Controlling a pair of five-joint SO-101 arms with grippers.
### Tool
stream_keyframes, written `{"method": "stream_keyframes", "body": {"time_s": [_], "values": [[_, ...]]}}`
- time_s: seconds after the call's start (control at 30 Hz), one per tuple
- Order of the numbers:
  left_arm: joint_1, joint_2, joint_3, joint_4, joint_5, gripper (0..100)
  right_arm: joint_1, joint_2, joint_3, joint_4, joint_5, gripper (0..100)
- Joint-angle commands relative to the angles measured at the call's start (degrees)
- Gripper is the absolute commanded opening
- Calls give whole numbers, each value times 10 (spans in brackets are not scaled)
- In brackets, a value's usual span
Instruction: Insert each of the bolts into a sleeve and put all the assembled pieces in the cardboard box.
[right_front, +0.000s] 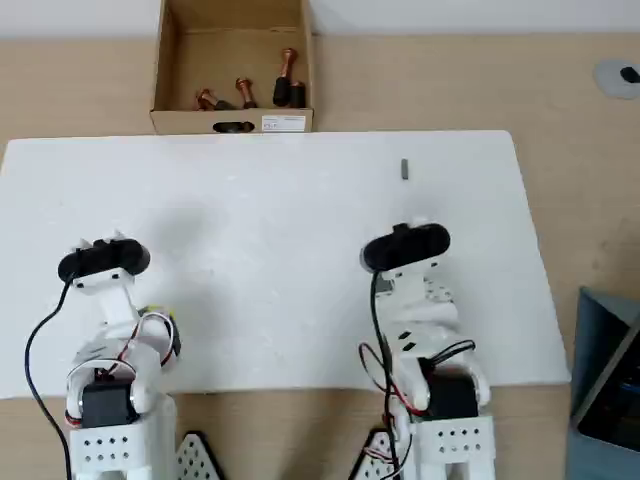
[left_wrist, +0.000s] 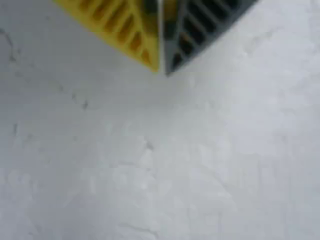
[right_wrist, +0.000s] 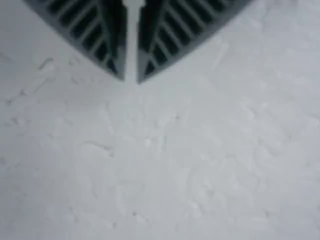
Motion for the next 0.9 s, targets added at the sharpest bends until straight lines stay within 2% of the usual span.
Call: {"method": "stream_keyframes", "body": {"time_s": [0.0,0.27,0.47,0.87], "values": [[-6,-2,-4,-11,-1,5,-8,-66,1,1,4,9],[-6,-2,-4,-11,-1,5,-7,-62,1,5,3,9],[-6,-2,-4,-11,-1,5,-6,-65,1,59,3,10],[-6,-2,-4,-11,-1,5,-6,-65,1,58,4,10]]}}
